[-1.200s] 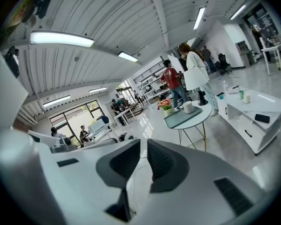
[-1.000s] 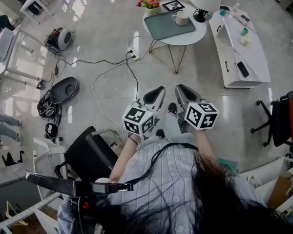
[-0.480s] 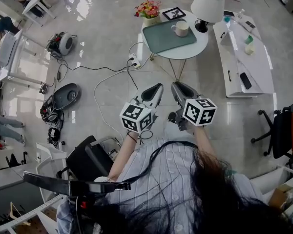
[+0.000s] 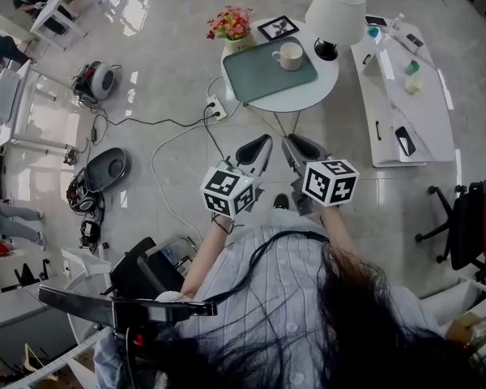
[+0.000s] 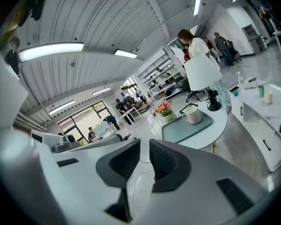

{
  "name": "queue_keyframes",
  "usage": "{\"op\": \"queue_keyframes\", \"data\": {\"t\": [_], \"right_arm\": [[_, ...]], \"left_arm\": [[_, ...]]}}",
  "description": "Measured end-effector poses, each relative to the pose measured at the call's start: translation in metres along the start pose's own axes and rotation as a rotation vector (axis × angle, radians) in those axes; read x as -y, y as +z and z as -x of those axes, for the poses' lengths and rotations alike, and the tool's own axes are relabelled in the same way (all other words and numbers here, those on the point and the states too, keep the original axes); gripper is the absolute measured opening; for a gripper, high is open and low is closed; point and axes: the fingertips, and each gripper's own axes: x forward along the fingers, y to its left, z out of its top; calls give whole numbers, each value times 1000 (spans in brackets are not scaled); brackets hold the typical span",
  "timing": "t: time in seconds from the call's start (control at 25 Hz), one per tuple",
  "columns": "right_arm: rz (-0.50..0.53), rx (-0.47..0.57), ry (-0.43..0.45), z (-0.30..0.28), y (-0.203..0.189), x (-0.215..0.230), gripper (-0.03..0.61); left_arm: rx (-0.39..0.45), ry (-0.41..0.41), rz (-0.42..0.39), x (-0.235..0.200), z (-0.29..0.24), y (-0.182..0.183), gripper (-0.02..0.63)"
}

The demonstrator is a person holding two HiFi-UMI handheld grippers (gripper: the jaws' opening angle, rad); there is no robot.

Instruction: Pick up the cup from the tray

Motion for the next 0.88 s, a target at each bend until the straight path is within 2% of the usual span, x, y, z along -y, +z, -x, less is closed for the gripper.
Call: {"op": "queue_keyframes", "data": {"t": [0.36, 0.64, 0.88], "right_arm": [[-12, -31, -17, -14, 11, 34, 55], [-41, -30, -37, -25, 21, 50, 55], [-80, -18, -100, -35, 30, 82, 55]], "left_arm": [[-85, -51, -88, 11, -42, -7, 14], [-88, -66, -57, -2, -64, 1, 14], [-112, -109, -60, -15, -94, 3, 14]]}}
